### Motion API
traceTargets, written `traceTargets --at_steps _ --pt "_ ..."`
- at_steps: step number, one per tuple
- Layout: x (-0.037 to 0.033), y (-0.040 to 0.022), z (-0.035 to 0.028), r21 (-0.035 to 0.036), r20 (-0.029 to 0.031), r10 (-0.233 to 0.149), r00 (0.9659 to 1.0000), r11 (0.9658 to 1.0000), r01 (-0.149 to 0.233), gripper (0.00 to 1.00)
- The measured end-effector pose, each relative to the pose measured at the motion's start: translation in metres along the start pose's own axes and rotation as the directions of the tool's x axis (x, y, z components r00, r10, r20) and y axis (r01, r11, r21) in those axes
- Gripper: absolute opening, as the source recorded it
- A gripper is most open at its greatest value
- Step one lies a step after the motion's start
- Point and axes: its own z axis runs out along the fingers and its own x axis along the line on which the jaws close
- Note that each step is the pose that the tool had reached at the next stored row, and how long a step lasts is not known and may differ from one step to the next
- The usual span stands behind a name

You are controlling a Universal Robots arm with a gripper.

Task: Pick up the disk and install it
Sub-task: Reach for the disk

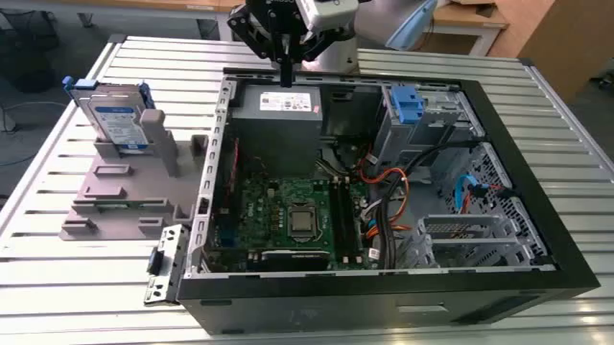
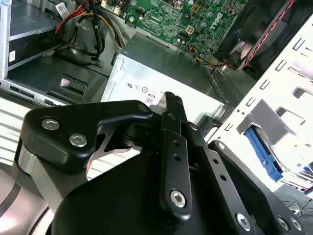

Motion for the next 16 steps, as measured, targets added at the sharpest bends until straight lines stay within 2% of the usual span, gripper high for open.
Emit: traceTargets --at_steps 16 --pt "0.0030 -0.0002 -0.0001 0.0000 0.0000 0.000 1.0000 1.0000 0.000 0.11"
